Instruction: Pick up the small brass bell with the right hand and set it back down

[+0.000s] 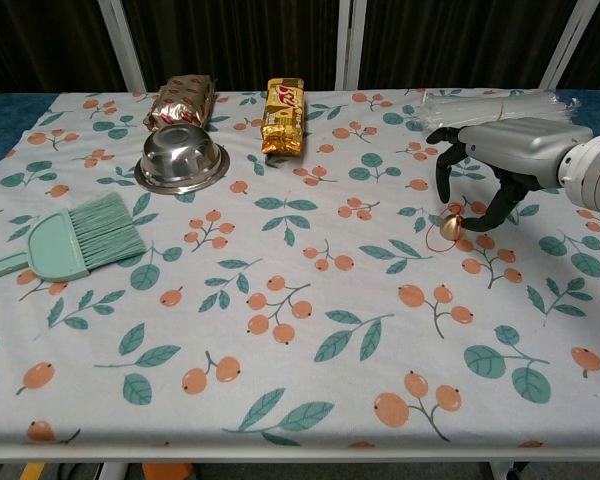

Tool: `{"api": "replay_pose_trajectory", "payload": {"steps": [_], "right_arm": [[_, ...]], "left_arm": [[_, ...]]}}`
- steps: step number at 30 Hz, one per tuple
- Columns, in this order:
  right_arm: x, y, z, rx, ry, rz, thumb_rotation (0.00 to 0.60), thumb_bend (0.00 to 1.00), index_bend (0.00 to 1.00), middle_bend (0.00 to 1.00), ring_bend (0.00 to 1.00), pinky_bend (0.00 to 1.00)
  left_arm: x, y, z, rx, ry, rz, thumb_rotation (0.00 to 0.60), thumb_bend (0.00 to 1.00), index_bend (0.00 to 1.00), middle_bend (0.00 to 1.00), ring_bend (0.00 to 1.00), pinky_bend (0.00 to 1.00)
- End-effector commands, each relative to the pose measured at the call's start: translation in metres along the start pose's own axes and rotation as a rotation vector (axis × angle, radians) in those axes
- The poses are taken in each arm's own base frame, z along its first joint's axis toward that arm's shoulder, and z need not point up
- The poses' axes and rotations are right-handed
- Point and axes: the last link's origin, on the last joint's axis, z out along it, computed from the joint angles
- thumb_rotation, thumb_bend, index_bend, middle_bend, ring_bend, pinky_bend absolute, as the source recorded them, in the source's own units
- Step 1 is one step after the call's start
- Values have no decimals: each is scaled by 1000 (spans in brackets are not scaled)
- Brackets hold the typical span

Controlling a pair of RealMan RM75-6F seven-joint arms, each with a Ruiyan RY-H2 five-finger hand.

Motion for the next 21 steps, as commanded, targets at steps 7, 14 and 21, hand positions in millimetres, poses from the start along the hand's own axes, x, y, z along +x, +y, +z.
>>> {"api": "replay_pose_trajectory", "payload": {"steps": [7,14,21], "right_arm": [[-2,0,1,3,-13,-7,600,236,506,30,0,0],[-2,0,2,0,-21,-8,600,269,516,34,0,0],[-2,1,2,-4,-23,-6,600,276,531,40,0,0]], "left_arm": [[-1,0,0,0,-5,-3,600,0,83,86,0,0],[-2,-1,-1,6,-9,-5,600,0,83,86,0,0],[-3,-1,-1,4,-9,-5,600,0,83,86,0,0]]}}
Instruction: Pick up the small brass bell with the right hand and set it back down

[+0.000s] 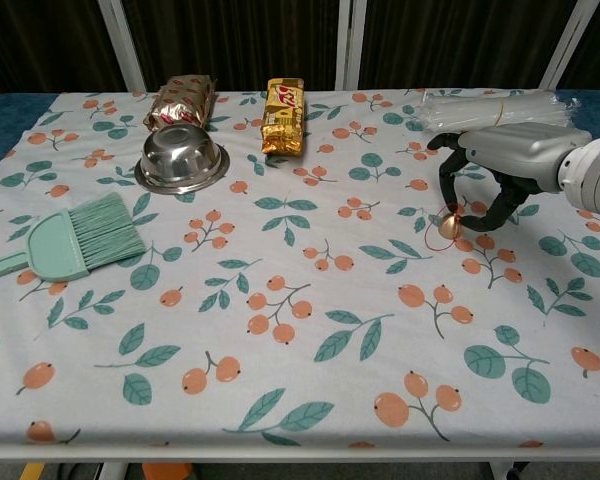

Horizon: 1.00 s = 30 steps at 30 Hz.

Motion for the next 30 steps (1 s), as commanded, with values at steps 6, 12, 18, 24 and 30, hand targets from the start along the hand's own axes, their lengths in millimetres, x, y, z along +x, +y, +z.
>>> {"api": "replay_pose_trajectory", "payload": {"steps": [6,12,18,24,30], "right_arm": [[1,-2,2,7,6,5,600,279,535,44,0,0],[1,-2,2,8,3,4,600,289,549,49,0,0],[1,-3,2,9,3,3,600,296,567,56,0,0],[0,-3,3,9,-1,4,600,297,570,59,0,0],[-1,-3,4,9,1,-1,600,317,590,67,0,0]], "left_arm": [[-1,1,0,-2,-6,2,600,0,84,85,0,0],[-1,1,0,-3,-3,2,600,0,84,86,0,0],[-2,0,-1,-1,-5,2,600,0,84,86,0,0],[-1,0,0,-3,-3,1,600,0,83,86,0,0],[-2,-1,-1,-1,-5,0,600,0,84,85,0,0]]}}
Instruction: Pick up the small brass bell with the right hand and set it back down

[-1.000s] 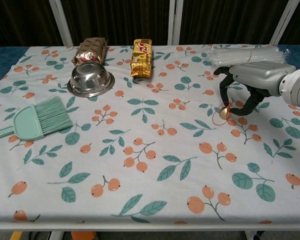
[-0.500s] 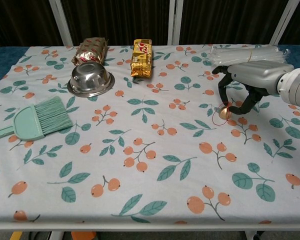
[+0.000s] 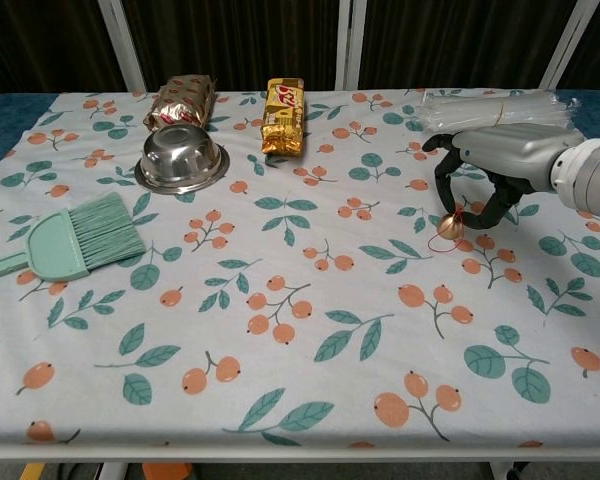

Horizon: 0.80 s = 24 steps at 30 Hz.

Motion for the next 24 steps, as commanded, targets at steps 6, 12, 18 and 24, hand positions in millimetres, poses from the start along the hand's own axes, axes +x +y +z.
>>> {"api": "replay_pose_trajectory", "payload": {"steps": [6,12,18,24], "right_arm": [[3,1,-1,3,12,1,600,340,619,76,0,0],[14,2,-6,14,61,19,600,348,644,88,0,0],[35,8,-17,22,150,37,600,351,666,98,0,0],[58,12,-38,64,232,81,600,353,694,107,0,0]], "left_arm": [[0,0,0,0,0,-1,600,0,83,86,0,0],[0,0,0,-2,-1,0,600,0,83,85,0,0],[1,2,1,-6,4,2,600,0,83,86,0,0],[2,4,1,-8,4,6,600,0,83,86,0,0]]}}
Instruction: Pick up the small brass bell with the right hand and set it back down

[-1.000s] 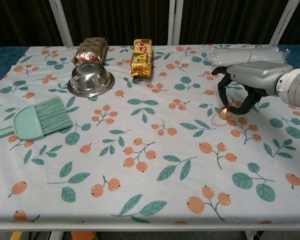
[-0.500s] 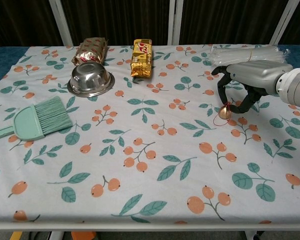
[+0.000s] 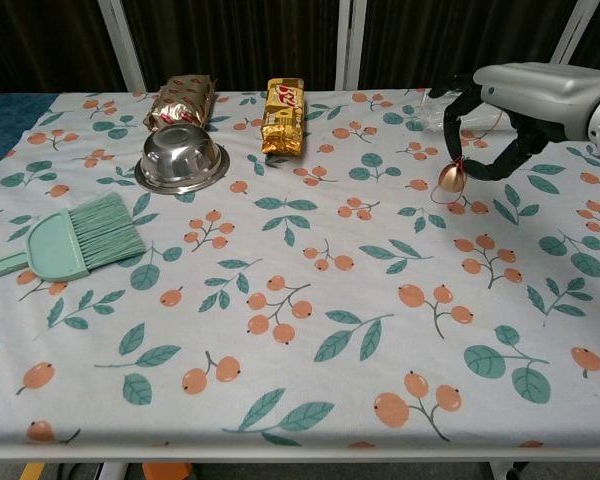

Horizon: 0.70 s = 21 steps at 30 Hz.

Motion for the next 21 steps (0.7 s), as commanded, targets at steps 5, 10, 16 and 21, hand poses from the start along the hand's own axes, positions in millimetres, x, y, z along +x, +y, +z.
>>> {"api": "replay_pose_trajectory", "payload": {"steps": [5,10,16,21], "right_arm": [[29,36,-7,-110,165,-114,600,364,702,118,0,0],[9,9,-14,5,54,-12,600,369,712,118,0,0],[16,34,-8,-78,172,-190,600,380,739,133,0,0],[9,22,-15,-37,98,-19,600,381,740,131,0,0]], "left_arm": [[1,3,0,-5,0,5,600,0,83,86,0,0],[-2,4,3,-3,-10,6,600,0,83,86,0,0],[-3,5,2,-7,-14,9,600,0,83,85,0,0],[-3,2,2,3,-15,2,600,0,83,86,0,0]]}}
